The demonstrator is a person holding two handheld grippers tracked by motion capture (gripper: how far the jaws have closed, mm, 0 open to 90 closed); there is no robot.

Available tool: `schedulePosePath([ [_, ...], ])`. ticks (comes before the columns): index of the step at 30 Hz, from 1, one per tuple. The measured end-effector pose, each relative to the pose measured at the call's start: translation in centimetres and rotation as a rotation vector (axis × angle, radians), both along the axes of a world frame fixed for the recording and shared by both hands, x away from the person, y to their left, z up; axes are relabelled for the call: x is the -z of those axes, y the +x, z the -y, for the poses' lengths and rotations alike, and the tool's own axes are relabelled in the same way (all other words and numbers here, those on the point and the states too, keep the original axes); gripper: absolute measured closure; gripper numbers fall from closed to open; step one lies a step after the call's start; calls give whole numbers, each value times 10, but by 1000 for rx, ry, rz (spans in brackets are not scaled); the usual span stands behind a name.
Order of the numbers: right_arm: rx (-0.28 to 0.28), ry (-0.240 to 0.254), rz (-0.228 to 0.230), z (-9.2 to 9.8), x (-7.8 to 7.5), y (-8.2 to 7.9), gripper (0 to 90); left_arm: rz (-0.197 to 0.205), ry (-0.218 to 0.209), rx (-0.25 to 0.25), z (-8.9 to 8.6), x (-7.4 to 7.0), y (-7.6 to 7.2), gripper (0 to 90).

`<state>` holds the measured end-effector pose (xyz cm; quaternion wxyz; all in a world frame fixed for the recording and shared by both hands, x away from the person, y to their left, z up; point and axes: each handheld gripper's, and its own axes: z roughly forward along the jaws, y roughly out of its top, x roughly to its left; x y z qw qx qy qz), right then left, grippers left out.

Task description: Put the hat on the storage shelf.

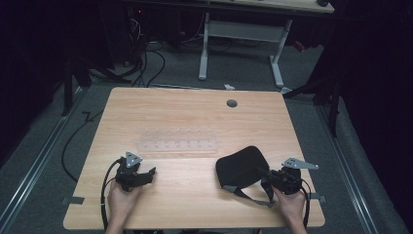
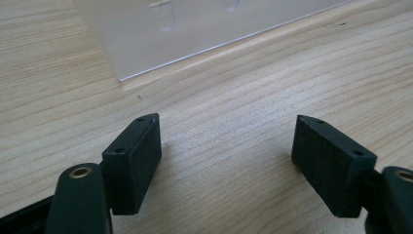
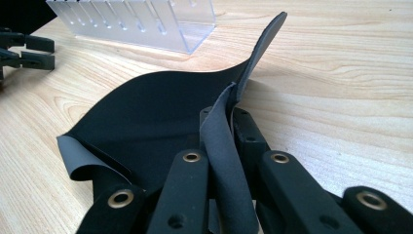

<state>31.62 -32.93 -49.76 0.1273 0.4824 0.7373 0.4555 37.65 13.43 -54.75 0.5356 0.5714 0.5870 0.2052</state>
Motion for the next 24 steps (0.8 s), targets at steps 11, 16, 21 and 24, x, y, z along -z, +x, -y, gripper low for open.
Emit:
schedulePosePath([
  [11, 22, 31, 6, 3, -4, 0, 858, 0, -2, 3, 0, 0, 0, 262],
  [16, 24, 31, 19, 2, -9, -4, 858, -1, 0, 10, 1, 0, 1, 258],
  [21, 12, 71, 39, 3, -12, 1, 858, 0, 1, 11, 1, 0, 1, 257],
  [24, 10, 77, 41, 3, -17, 2, 858, -3, 2, 34, 1, 0, 0, 243],
])
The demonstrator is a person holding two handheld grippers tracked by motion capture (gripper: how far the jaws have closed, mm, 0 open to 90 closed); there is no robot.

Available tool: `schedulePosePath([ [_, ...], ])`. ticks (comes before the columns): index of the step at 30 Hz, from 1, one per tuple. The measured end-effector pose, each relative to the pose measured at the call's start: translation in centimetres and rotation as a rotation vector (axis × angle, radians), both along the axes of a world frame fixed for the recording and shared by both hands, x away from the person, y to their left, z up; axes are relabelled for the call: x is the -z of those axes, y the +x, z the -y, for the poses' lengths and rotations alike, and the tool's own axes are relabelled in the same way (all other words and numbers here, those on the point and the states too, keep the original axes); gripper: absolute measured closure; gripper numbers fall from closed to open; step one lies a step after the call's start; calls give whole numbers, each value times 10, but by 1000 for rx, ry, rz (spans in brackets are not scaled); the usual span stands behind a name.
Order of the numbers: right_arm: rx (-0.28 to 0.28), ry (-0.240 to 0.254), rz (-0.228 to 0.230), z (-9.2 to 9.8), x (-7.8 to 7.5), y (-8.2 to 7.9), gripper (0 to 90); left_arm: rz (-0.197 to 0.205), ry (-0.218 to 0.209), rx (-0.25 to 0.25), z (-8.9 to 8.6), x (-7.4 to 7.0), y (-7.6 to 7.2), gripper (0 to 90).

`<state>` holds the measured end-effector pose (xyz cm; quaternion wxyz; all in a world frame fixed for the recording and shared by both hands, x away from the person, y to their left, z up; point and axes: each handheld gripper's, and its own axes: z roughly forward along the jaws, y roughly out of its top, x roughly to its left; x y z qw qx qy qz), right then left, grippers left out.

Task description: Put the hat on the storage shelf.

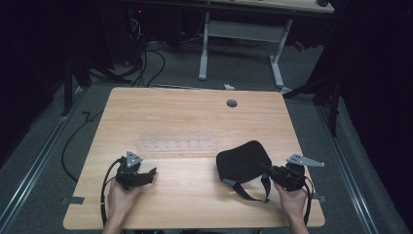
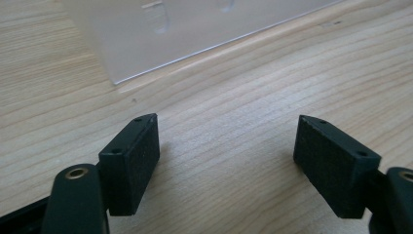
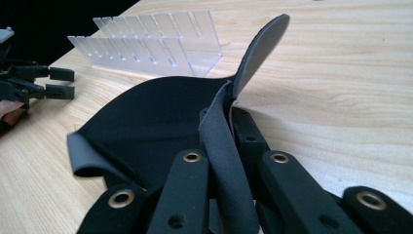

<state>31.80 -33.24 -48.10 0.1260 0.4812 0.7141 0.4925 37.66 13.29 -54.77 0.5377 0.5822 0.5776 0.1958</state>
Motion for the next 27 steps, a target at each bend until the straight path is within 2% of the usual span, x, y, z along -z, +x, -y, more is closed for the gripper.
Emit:
schedulePosePath([
  [7, -4, 18, 5, -2, -1, -1, 858, -1, -3, 30, -1, 0, 0, 241],
  [10, -6, 19, -3, -2, 0, 1, 859, 0, 1, 32, -1, 0, -1, 241],
  [20, -18, 44, 14, 0, -4, -3, 859, 4, 1, 32, -3, 0, -3, 268],
  [27, -30, 56, 30, 0, -12, -7, 859, 3, 5, 34, -3, -1, -5, 268],
])
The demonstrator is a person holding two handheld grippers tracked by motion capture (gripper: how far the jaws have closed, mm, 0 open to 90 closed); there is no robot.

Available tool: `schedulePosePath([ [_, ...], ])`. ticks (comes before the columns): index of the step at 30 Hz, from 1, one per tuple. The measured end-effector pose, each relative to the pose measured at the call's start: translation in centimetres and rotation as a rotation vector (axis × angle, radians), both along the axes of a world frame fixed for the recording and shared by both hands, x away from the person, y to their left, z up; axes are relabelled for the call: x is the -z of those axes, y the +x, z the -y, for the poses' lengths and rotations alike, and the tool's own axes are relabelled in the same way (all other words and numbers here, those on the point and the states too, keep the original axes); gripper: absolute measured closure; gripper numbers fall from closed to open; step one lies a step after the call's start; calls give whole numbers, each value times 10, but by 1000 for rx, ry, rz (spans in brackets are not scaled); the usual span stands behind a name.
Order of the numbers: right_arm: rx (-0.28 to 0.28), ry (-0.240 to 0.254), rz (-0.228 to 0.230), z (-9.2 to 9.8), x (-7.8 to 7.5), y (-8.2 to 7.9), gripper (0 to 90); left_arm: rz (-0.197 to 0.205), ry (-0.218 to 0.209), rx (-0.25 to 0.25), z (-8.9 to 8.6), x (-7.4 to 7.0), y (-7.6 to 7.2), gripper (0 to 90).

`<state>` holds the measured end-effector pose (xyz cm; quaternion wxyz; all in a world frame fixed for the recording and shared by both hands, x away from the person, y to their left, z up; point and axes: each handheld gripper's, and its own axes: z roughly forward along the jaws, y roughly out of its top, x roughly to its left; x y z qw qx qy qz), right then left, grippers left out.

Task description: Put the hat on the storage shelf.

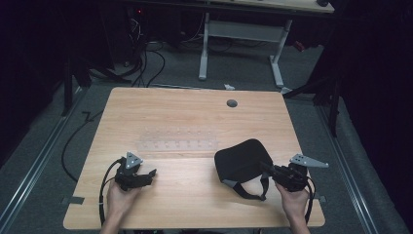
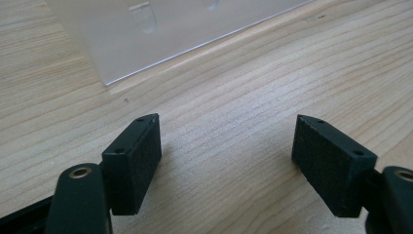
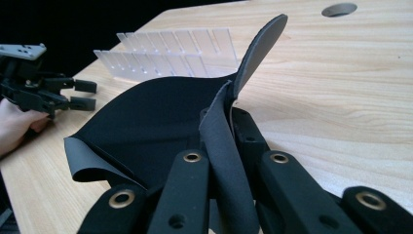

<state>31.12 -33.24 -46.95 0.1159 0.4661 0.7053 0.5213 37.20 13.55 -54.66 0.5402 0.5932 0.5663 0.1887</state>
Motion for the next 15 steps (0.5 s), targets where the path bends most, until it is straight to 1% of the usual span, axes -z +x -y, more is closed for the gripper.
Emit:
schedulePosePath([
  [3, 4, 5, 3, 1, -4, -1, 859, 2, 1, 6, 1, -1, -1, 268],
  [8, 4, 8, 8, -1, -10, -3, 859, 23, -15, 21, 4, -7, -7, 270],
  [12, -1, 14, 8, -4, -13, -4, 859, 48, -3, 50, 9, -12, -14, 271],
  [15, -7, 17, 6, -6, -13, -3, 859, 66, -12, 76, 14, -19, -19, 273],
])
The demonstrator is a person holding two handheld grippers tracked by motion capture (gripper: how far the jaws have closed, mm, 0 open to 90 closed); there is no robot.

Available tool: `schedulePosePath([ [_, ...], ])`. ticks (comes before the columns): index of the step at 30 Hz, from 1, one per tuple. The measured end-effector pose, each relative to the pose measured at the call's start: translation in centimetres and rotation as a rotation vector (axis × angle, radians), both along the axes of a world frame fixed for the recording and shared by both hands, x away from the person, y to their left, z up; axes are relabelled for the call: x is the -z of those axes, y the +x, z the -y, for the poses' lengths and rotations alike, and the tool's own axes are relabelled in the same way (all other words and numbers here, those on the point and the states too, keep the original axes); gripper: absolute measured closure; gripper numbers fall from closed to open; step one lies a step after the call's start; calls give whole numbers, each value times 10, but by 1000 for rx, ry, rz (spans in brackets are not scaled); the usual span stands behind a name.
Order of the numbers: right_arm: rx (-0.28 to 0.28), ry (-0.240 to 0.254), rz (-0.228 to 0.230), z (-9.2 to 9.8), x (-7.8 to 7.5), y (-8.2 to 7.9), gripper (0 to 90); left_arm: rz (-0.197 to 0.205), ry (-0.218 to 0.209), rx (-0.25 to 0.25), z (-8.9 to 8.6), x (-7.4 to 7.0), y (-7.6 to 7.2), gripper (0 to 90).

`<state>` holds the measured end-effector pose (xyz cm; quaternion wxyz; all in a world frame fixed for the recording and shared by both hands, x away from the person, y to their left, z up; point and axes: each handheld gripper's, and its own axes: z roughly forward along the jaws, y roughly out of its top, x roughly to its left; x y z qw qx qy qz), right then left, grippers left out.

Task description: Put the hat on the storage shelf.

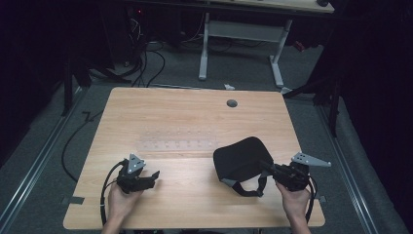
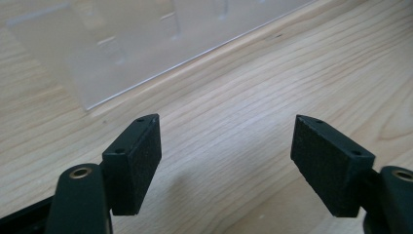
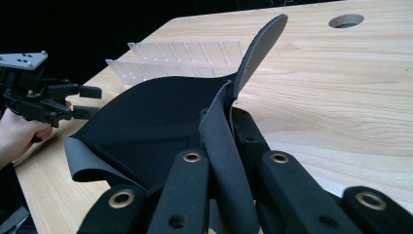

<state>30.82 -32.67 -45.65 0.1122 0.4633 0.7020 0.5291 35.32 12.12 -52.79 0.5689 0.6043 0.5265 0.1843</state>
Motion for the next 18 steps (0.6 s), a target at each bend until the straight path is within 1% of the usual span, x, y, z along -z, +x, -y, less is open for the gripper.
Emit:
schedulePosePath([
  [5, -8, 4, -4, -4, -1, 0, 859, 44, -12, 47, 14, -14, -7, 276],
  [9, -17, 9, -6, -6, -3, 0, 859, 64, 6, 96, 27, -18, -12, 276],
  [14, -27, 16, 0, -10, -9, 0, 859, 64, 30, 149, 39, -20, -18, 272],
  [18, -42, 11, 5, -16, -14, 2, 858, 73, 12, 186, 44, -29, -22, 271],
])
